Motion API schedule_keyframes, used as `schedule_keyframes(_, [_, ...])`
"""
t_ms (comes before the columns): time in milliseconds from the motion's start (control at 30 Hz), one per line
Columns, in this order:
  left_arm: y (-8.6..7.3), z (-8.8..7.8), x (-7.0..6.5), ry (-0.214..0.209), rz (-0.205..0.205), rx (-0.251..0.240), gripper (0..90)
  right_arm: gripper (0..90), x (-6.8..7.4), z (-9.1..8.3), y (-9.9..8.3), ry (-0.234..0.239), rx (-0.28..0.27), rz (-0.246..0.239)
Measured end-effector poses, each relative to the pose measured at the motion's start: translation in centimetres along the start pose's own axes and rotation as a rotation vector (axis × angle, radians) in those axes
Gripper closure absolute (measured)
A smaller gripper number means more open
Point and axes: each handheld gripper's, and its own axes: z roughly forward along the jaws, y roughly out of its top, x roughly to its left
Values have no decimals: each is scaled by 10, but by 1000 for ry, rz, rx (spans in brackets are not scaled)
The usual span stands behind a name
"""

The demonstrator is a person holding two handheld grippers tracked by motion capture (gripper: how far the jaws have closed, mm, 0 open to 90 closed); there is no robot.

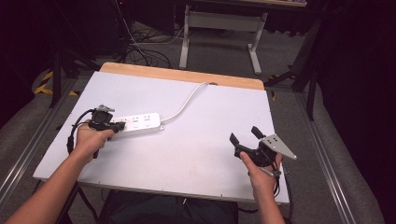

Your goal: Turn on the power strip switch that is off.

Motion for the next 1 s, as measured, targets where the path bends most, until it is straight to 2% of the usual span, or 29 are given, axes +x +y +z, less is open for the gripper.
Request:
schedule_keyframes(767, [0,0,0,-1,-2,-1,897,90,1,-3,0,-4,-1,-1])
schedule_keyframes(1000, [0,0,-1,0,-11,-18,878,90,0,-3,-1,-8,1,4])
